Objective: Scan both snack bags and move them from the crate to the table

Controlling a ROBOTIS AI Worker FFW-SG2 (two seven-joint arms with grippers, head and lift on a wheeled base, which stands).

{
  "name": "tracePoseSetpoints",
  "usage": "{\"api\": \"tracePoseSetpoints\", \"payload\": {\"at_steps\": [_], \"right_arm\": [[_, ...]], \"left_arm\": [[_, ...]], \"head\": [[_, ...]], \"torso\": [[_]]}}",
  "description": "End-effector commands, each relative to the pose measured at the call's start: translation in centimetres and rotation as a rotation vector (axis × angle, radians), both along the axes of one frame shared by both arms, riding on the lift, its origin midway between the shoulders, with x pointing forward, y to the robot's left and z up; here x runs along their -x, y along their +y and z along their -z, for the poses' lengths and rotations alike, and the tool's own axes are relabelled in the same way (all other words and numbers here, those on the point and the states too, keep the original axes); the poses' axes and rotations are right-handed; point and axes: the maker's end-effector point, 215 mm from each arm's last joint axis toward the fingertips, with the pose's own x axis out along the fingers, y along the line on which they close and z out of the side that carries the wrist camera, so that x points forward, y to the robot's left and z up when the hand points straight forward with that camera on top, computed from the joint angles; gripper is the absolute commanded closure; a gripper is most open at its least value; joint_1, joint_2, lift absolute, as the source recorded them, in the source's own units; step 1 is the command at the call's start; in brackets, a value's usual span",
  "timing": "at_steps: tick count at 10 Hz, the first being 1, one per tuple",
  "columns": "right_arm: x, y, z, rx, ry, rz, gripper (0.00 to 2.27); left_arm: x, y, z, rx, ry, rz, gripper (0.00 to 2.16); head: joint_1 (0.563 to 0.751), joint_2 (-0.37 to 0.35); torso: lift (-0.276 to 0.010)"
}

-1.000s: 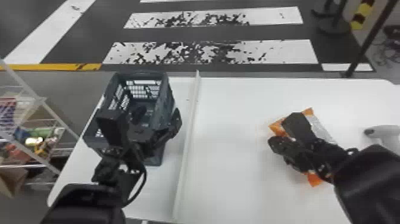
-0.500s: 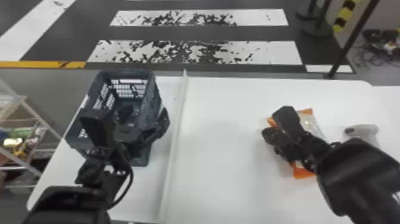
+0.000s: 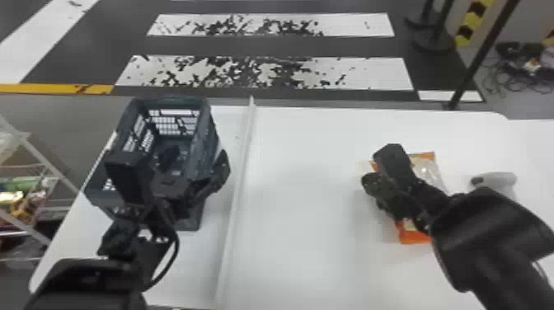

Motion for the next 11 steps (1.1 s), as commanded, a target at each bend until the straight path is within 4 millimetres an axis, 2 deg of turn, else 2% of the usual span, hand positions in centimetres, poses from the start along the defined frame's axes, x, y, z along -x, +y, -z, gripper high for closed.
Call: {"api": "tracePoseSetpoints", "payload": {"at_steps": [1, 9, 10, 11], "right_arm": [[-0.3, 0.3, -0.2, -0.004, -0.010, 0.011, 2.25], [-1.9, -1.2, -0.2, 0.042, -0.035, 0.066, 2.25], [-1.7, -0.9, -0.2, 0.036, -0.035, 0.062, 2.24], [-1.1, 0.6, -1.9, -0.007, -0.069, 0.043, 2.13]], "left_arm": [[0.0, 0.0, 0.0, 0.000, -0.001, 0.000, 0.09], [0.2, 0.0, 0.1, -0.001, 0.001, 0.001, 0.09], [0.2, 0.1, 0.1, -0.002, 0.002, -0.001, 0.09], [0.2, 0.1, 0.1, -0.002, 0.002, -0.001, 0.09]], "head": [[0.695, 0.046], [0.695, 0.036], [0.695, 0.033], [0.695, 0.034]], "torso": [[-0.088], [-0.088], [-0.088], [-0.088]]}}
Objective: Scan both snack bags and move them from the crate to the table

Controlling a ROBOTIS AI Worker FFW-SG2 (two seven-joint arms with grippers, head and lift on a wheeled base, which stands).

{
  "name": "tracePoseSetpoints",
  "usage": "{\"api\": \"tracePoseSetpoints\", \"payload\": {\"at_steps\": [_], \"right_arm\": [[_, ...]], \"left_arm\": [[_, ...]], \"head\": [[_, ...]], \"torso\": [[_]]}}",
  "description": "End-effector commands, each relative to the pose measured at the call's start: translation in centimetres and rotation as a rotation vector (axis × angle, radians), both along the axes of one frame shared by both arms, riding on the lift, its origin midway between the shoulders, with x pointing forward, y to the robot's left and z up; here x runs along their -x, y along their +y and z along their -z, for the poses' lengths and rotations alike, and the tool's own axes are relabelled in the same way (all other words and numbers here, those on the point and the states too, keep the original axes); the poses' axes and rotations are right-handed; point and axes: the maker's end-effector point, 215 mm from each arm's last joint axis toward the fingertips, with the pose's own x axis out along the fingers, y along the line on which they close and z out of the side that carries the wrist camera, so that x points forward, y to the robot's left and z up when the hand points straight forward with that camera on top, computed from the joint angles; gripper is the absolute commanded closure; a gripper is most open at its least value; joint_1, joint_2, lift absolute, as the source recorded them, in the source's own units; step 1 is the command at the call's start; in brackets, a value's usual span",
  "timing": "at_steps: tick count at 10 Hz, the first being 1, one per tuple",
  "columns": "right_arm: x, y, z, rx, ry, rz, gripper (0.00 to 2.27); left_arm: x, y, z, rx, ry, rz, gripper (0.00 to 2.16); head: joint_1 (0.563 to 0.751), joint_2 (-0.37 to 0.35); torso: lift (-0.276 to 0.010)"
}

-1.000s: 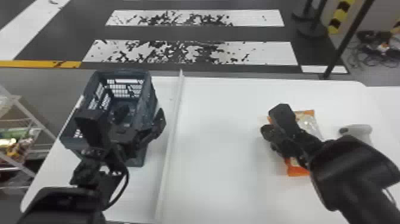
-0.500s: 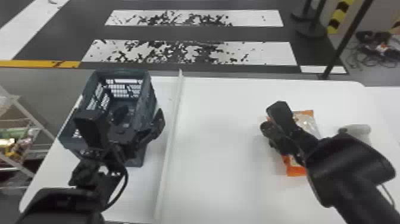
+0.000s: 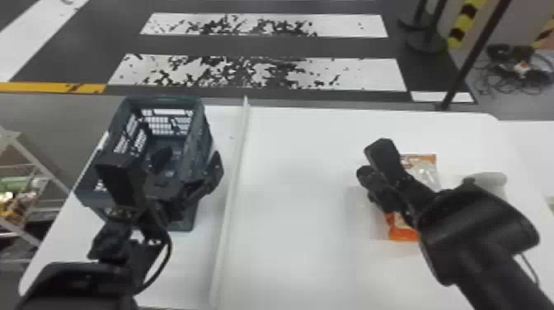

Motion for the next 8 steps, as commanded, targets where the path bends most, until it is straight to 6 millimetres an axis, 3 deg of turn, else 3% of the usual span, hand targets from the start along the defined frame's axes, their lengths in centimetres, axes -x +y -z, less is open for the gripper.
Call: {"api": "tracePoseSetpoints", "payload": {"at_steps": [1, 2, 3, 5, 6, 8], "right_arm": [[0.6, 1.5, -4.7, -0.115, -0.071, 0.001, 1.46], [0.4, -0.5, -8.2, -0.195, -0.103, 0.052, 0.32], [-0.2, -4.3, -11.9, -0.216, -0.164, 0.116, 0.08], [1.0, -11.7, -14.7, -0.217, -0.199, 0.228, 0.08], [1.9, -14.3, -15.2, -0.212, -0.215, 0.263, 0.09], [4.5, -19.6, -13.7, -0.208, -0.189, 0.344, 0.09]], "left_arm": [[0.0, 0.0, 0.1, 0.000, 0.003, 0.000, 0.09], [0.0, -0.1, -0.1, 0.000, 0.000, 0.002, 0.09], [0.1, -0.1, 0.1, 0.000, 0.004, 0.002, 0.09], [0.1, -0.3, 0.3, 0.001, 0.005, 0.006, 0.09], [0.0, -0.5, 0.1, 0.002, 0.003, 0.009, 0.09], [-0.1, -0.6, 0.2, 0.002, 0.003, 0.012, 0.09]], "head": [[0.695, 0.044], [0.695, 0.052], [0.695, 0.056], [0.695, -0.014], [0.695, -0.060], [0.695, -0.125]], "torso": [[-0.088], [-0.088], [-0.088], [-0.088], [-0.088], [-0.088]]}}
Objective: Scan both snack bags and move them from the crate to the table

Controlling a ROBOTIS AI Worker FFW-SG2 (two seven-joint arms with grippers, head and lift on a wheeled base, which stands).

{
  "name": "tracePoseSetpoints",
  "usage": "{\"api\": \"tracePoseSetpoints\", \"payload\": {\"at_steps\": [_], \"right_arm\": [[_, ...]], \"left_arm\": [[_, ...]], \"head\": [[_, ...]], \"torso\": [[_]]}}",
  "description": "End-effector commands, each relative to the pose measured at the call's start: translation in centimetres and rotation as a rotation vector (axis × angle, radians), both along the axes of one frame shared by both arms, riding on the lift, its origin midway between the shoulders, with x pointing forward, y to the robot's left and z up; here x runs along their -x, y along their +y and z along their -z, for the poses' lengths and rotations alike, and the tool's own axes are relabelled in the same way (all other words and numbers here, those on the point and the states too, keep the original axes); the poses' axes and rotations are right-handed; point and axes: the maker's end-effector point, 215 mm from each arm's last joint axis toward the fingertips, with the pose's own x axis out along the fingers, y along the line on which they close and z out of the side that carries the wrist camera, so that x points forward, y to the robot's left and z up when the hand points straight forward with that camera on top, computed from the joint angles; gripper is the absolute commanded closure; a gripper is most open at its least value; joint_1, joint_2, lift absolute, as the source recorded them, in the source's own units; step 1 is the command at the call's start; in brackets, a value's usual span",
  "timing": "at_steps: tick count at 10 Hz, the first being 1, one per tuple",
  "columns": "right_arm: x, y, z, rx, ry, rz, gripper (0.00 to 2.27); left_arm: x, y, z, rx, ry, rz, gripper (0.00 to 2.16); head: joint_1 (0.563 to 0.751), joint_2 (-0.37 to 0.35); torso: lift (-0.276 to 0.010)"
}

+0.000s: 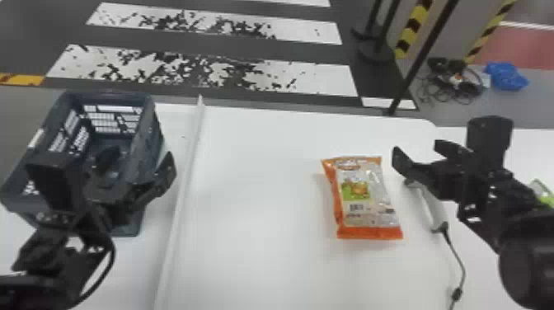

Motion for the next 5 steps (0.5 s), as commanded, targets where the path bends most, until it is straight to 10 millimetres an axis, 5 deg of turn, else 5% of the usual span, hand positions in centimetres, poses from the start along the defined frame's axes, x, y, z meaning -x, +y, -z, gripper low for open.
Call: {"api": "tracePoseSetpoints", "payload": {"at_steps": [1, 5], "right_arm": [[1.7, -3.8, 2.1, 0.009, 0.051, 0.057, 0.09], [3.9, -8.7, 9.7, -0.028, 0.209, 0.079, 0.09]], "left_arm": [[-0.1, -0.3, 0.1, 0.002, 0.001, 0.005, 0.09], [-0.1, -0.5, 0.8, 0.004, 0.012, 0.007, 0.09]], "head": [[0.695, -0.159], [0.695, -0.249]], "torso": [[-0.088], [-0.088]]}}
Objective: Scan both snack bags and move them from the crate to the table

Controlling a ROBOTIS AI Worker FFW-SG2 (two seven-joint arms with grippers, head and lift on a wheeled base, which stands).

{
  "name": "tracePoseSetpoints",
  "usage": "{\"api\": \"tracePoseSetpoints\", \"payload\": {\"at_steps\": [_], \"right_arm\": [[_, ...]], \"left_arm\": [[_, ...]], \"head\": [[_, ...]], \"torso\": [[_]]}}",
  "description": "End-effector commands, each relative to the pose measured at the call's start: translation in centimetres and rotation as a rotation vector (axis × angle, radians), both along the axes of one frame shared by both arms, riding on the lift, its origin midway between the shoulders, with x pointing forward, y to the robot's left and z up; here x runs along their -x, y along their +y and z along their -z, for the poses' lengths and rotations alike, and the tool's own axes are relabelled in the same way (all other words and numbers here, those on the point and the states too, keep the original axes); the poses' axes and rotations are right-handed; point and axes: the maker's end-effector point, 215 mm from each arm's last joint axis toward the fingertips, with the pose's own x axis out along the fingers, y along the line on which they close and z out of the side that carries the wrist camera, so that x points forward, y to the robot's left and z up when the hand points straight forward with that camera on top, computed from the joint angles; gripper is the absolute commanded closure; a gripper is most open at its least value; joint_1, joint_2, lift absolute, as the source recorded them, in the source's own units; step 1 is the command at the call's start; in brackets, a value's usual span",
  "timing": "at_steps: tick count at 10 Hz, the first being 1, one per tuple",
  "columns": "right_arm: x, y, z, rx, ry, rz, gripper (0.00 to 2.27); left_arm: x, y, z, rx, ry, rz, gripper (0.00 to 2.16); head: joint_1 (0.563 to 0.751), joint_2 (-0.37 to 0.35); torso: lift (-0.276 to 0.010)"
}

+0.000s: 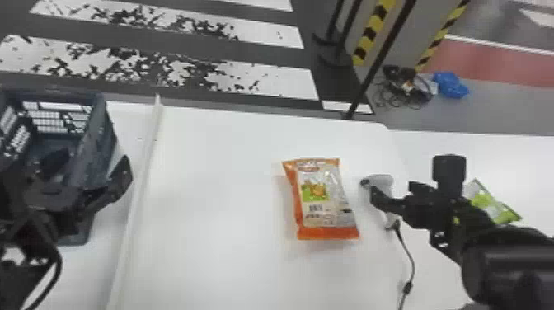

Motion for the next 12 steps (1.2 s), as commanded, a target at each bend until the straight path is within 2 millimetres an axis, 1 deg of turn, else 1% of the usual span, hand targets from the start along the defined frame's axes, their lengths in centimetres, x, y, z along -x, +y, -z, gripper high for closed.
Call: {"api": "tracePoseSetpoints", "payload": {"at_steps": [1, 2, 3, 5, 6, 7, 8, 9, 10, 11, 12], "right_arm": [[-0.4, -2.0, 2.1, -0.016, 0.030, 0.018, 0.09], [-0.6, -2.6, 3.2, -0.026, 0.054, 0.015, 0.10], [-0.8, -2.8, 3.8, -0.055, 0.064, 0.012, 0.15], [-0.9, -3.2, 5.0, -0.082, 0.093, 0.005, 0.30], [-0.9, -3.3, 5.7, -0.074, 0.112, 0.000, 0.42], [-1.2, -3.2, 5.7, -0.074, 0.119, -0.018, 0.87], [-1.2, -3.0, 5.9, -0.069, 0.126, -0.019, 1.56], [-0.9, -3.1, 6.4, -0.066, 0.150, -0.010, 2.02], [-1.0, -3.1, 6.4, -0.052, 0.155, -0.015, 2.05], [-1.0, -3.2, 6.5, -0.050, 0.159, -0.007, 2.25], [-1.1, -3.2, 6.0, -0.047, 0.147, -0.006, 2.25]], "left_arm": [[0.0, -0.3, 0.2, 0.002, 0.001, 0.003, 0.09], [0.1, -0.4, 0.5, 0.003, 0.004, 0.005, 0.09], [0.0, -0.4, 0.3, 0.003, 0.000, 0.005, 0.09], [0.0, -0.5, 0.3, 0.004, 0.000, 0.007, 0.09], [-0.1, -0.5, 0.3, 0.004, -0.001, 0.007, 0.09], [-0.1, -0.5, 0.4, 0.004, 0.000, 0.006, 0.09], [-0.1, -0.5, 0.4, 0.004, 0.000, 0.006, 0.09], [-0.1, -0.5, 0.4, 0.004, 0.000, 0.006, 0.09], [-0.1, -0.5, 0.3, 0.004, -0.003, 0.006, 0.09], [-0.1, -0.5, 0.3, 0.004, -0.003, 0.006, 0.09], [0.0, -0.5, 0.3, 0.004, -0.003, 0.007, 0.09]], "head": [[0.695, -0.265], [0.695, -0.279], [0.695, -0.285], [0.695, -0.298], [0.695, -0.300], [0.695, -0.303], [0.695, -0.302], [0.695, -0.301], [0.695, -0.302], [0.695, -0.302], [0.695, -0.304]], "torso": [[-0.088], [-0.088], [-0.088], [-0.088], [-0.088], [-0.088], [-0.088], [-0.088], [-0.088], [-0.088], [-0.088]]}}
